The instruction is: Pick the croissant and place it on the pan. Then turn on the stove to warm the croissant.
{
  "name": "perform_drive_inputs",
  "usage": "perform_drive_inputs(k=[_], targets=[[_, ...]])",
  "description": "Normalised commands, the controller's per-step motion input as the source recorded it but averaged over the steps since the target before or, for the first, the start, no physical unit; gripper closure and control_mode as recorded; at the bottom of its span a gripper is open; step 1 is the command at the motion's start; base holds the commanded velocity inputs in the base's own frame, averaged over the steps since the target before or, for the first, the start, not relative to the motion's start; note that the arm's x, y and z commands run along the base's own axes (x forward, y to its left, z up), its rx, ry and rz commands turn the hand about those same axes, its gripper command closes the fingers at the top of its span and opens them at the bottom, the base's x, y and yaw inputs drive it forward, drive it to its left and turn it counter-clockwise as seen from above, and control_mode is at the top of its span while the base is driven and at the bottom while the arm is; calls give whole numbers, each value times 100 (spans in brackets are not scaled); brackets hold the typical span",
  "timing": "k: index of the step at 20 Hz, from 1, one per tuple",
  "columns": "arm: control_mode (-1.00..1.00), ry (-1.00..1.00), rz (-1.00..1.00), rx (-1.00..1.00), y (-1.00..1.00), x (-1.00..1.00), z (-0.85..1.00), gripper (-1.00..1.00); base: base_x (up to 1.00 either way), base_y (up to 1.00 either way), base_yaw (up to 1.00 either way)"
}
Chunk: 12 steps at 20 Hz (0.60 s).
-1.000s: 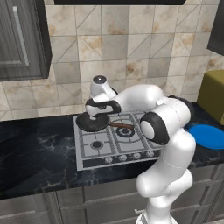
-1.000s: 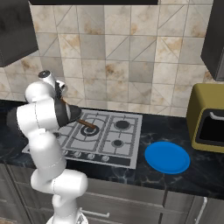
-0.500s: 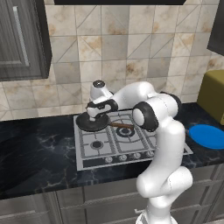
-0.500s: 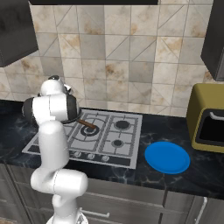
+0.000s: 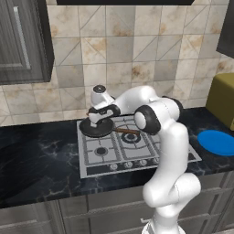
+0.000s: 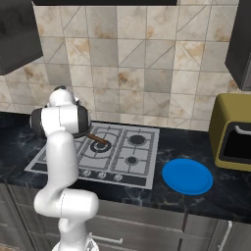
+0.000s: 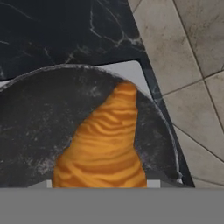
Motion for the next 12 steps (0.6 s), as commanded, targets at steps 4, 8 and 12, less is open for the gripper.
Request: perform_drive_inputs(k=[4, 8, 12], targets=[[-100, 0, 0, 0, 18, 2, -14, 100, 0, 0, 0], [-100, 0, 0, 0, 0, 15, -13, 100, 0, 0, 0], [-100, 0, 0, 0, 0, 17, -6, 100, 0, 0, 0]])
